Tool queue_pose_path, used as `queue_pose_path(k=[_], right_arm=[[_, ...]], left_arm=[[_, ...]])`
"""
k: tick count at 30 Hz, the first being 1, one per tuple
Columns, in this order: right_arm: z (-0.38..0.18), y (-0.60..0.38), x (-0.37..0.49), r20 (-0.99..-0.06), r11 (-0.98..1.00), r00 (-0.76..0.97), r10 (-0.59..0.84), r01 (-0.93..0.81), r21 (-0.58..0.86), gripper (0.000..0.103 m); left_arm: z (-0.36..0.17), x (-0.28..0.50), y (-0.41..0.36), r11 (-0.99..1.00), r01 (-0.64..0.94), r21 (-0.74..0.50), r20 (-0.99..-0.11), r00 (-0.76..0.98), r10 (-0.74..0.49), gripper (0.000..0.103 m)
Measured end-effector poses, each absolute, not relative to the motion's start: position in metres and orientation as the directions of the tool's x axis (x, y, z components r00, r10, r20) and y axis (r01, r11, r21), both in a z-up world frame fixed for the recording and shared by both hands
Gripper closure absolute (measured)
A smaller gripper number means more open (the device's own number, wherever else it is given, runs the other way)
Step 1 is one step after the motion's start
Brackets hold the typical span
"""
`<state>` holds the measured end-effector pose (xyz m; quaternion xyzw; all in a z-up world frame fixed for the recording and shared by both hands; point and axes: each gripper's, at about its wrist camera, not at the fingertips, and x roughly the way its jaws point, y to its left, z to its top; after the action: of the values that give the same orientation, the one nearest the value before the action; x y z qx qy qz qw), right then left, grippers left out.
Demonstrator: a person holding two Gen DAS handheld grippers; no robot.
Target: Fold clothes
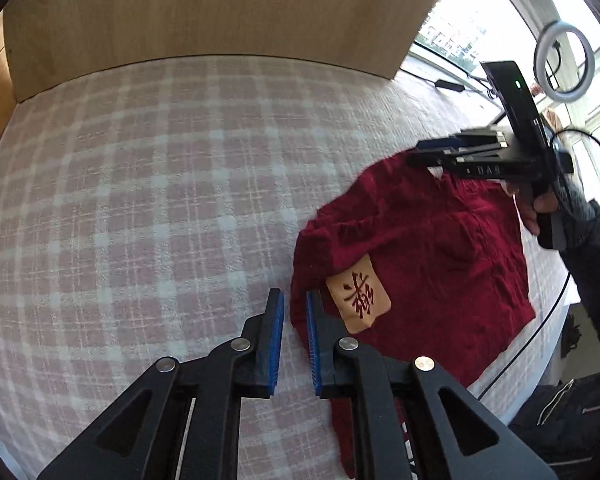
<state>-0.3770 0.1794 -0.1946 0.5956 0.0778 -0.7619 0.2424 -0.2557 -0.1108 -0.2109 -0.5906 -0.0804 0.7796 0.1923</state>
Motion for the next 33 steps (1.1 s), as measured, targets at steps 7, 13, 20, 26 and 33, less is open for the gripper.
queue_pose_path(k=[7, 13, 20, 26, 33], right_arm=[[-0.177, 0.202, -0.372, -0.888, -0.846, -0.158, -0.432, 0.412, 0.339, 0.065], [-0.180, 0.194, -0.362, -0.899, -0.815, -0.117, -0.421, 0.483, 0.319, 0.065], [-0.189, 0.194, -0.358, -0.899, -0.798, -0.120, -0.422, 0.520, 0.305, 0.100], [-0.195, 0.215, -0.379, -0.883, -0.838, -0.151, -0.444, 0.419, 0.350, 0.100], [-0.175, 0.233, -0.379, -0.863, -0.849, -0.187, -0.470, 0.363, 0.384, 0.085]], left_arm=[[-0.231, -0.284, -0.091, -0.922, -0.269, -0.279, -0.926, -0.178, 0.332, 0.072], [-0.242, -0.286, -0.083, -0.909, -0.280, -0.308, -0.921, -0.151, 0.358, 0.086], [-0.229, -0.278, -0.087, -0.922, -0.261, -0.286, -0.909, -0.230, 0.347, 0.101], [-0.236, -0.275, -0.097, -0.931, -0.211, -0.298, -0.903, -0.253, 0.346, 0.100], [-0.236, -0.280, -0.102, -0.950, -0.172, -0.260, -0.915, -0.271, 0.300, 0.092]])
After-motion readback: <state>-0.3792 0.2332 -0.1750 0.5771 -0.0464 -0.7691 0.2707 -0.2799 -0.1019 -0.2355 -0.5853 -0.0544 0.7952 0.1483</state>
